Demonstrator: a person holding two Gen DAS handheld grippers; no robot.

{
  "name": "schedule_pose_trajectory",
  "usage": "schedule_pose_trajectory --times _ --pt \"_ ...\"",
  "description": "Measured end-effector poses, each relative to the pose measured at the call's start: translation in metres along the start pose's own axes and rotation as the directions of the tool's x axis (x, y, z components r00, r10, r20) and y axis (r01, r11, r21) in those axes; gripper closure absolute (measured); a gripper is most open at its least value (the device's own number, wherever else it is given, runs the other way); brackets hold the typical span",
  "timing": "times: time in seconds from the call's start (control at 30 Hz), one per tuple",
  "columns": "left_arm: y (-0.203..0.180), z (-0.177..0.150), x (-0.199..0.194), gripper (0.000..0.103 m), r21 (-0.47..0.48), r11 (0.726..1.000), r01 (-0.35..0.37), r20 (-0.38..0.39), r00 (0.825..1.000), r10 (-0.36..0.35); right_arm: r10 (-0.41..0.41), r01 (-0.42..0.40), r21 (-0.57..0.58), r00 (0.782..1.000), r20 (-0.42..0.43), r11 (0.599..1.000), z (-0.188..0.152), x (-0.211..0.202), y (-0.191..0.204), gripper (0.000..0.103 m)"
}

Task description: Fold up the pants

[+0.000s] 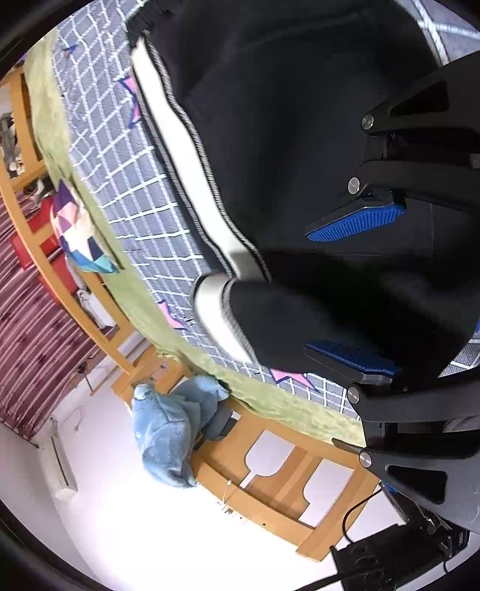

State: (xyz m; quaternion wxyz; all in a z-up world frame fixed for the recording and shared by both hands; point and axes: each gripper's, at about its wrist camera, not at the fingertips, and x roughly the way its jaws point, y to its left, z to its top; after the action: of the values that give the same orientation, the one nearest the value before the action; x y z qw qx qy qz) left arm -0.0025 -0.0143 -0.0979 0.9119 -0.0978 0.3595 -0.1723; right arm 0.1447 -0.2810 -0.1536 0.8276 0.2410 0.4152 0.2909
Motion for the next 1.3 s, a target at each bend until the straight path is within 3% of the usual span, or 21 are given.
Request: schedule_pose_trajectory --times 0.13,0.2,0.27,0.33,0.43,0.53,0.63,0.73,0.83,0.97,1.03,1.1,1.13,1.23,1.3 --pt "0.012 -0.009 0.0 0.035 -0.027 0.999 -0.027 -0.009 1.0 0.026 0.002 -0.002 -0.021 1.0 0.017 1.0 0.001 -0.012 0.009 0.047" --pt "0.023 -0.012 0.002 0.035 -0.059 0.997 -0.04 -0.019 0.999 0.039 -0.02 0.02 -0.038 1.0 0.007 0.999 -0.002 -0.006 0.013 0.041" --pt "0.032 -0.013 0.003 0.035 -0.087 0.995 -0.054 -0.027 0.998 0.052 -0.093 0.091 -0.061 0.995 -0.031 0.994 -0.007 0.01 0.015 0.041" --pt "0.036 -0.012 0.005 0.035 -0.09 0.993 -0.08 -0.036 0.996 0.077 -0.097 0.092 -0.052 0.989 -0.109 0.994 -0.015 0.035 0.01 0.042" --pt "0.037 -0.008 0.01 0.035 -0.058 0.982 -0.179 -0.058 0.983 0.176 -0.054 0.049 -0.029 0.981 -0.187 0.998 -0.022 0.06 0.009 0.089" --pt "0.035 -0.003 0.01 0.035 -0.042 0.974 -0.221 -0.061 0.974 0.218 -0.06 0.048 -0.125 0.993 -0.099 0.991 -0.015 0.044 0.027 0.094" --pt "0.031 0.005 0.012 0.035 -0.031 0.972 -0.235 -0.066 0.97 0.233 -0.016 0.016 -0.203 1.0 0.0 0.979 0.009 -0.006 0.044 0.094" --pt "0.025 0.013 0.021 0.035 -0.025 0.97 -0.241 -0.078 0.968 0.238 -0.096 0.107 -0.287 0.994 0.053 0.952 0.034 -0.046 0.048 0.094" --pt "0.023 0.021 0.035 0.035 -0.045 0.974 -0.222 -0.094 0.972 0.217 -0.21 0.238 -0.332 0.97 0.12 0.913 0.065 -0.087 0.035 0.094" --pt "0.019 0.028 0.058 0.035 -0.096 0.982 -0.162 -0.109 0.982 0.152 -0.368 0.395 -0.298 0.919 0.143 0.869 0.09 -0.126 -0.023 0.094" --pt "0.014 0.027 0.077 0.035 -0.112 0.985 -0.13 -0.14 0.984 0.114 -0.434 0.443 -0.284 0.896 0.098 0.85 0.087 -0.122 -0.062 0.093" --pt "0.012 0.025 0.094 0.035 -0.132 0.986 -0.104 -0.166 0.983 0.082 -0.498 0.485 -0.205 0.867 -0.016 0.85 0.074 -0.1 -0.116 0.09" --pt "0.012 0.025 0.102 0.035 -0.149 0.985 -0.083 -0.177 0.983 0.056 -0.499 0.486 -0.185 0.866 -0.035 0.854 0.068 -0.097 -0.131 0.081" --pt "0.014 0.025 0.122 0.035 -0.233 0.972 0.031 -0.169 0.983 -0.071 -0.414 0.416 -0.111 0.909 0.038 0.903 0.063 -0.122 -0.145 0.064" --pt "0.017 0.026 0.143 0.035 -0.289 0.952 0.103 -0.166 0.974 -0.156 -0.39 0.396 -0.116 0.918 0.067 0.911 0.068 -0.131 -0.146 0.052"
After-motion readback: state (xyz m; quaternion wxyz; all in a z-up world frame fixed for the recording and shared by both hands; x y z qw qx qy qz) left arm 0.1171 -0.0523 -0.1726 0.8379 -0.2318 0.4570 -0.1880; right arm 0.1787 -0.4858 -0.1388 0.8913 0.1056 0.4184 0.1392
